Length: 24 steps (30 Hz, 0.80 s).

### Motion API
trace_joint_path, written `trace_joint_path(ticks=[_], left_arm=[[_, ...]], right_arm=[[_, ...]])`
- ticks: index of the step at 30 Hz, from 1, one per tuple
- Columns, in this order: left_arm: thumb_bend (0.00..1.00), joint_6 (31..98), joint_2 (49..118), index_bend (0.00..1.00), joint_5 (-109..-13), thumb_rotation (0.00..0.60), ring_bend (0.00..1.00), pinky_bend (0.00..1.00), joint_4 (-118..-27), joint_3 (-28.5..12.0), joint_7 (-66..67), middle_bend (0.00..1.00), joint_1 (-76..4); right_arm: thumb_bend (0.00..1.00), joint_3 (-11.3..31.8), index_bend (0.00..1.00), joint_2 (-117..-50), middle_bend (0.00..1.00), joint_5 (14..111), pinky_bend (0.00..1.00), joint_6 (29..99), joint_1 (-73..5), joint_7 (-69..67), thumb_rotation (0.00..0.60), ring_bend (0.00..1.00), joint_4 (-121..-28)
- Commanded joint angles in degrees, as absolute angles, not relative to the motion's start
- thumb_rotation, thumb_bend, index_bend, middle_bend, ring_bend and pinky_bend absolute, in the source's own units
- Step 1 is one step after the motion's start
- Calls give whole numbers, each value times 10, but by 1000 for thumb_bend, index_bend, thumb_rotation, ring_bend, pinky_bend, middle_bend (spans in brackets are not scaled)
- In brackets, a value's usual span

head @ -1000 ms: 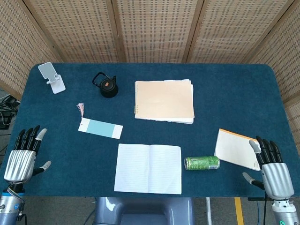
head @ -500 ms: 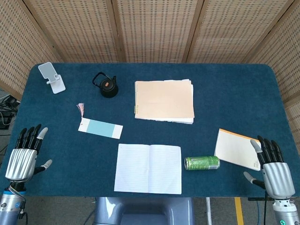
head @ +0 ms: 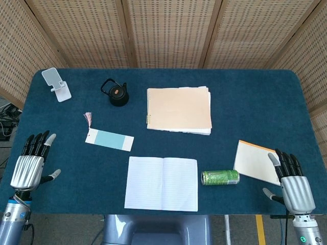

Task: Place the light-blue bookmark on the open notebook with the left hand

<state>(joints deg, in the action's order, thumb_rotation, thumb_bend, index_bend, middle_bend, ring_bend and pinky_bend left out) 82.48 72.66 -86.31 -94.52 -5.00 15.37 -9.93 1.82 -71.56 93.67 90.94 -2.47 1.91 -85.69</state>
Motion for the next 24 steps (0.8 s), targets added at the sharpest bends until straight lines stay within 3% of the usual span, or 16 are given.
trace_joint_path(ticks=[1,8,12,24], left_arm=[[6,785,730,0,-844,600,0,0,-951,-65,166,0,-129],[6,679,743,18,-779,600,0,0,-947,-109,194,0,-209],[6,619,755,104,-732,600,0,0,-918,-128,215,0,-255],[10,503,810,240,-650,600,0,0,-824,-138,246,0,-351]], right_arm=[[122,22,6,-717,0,930,0,907,-27,13,600,0,-852],[122,33,10,-718,0,914,0,906,-29,-5,600,0,-841],[122,38,11,-717,0,900,0,900,-29,-12,600,0,-836],[122,46,13,-721,0,862,0,876,-30,-25,600,0,-813]])
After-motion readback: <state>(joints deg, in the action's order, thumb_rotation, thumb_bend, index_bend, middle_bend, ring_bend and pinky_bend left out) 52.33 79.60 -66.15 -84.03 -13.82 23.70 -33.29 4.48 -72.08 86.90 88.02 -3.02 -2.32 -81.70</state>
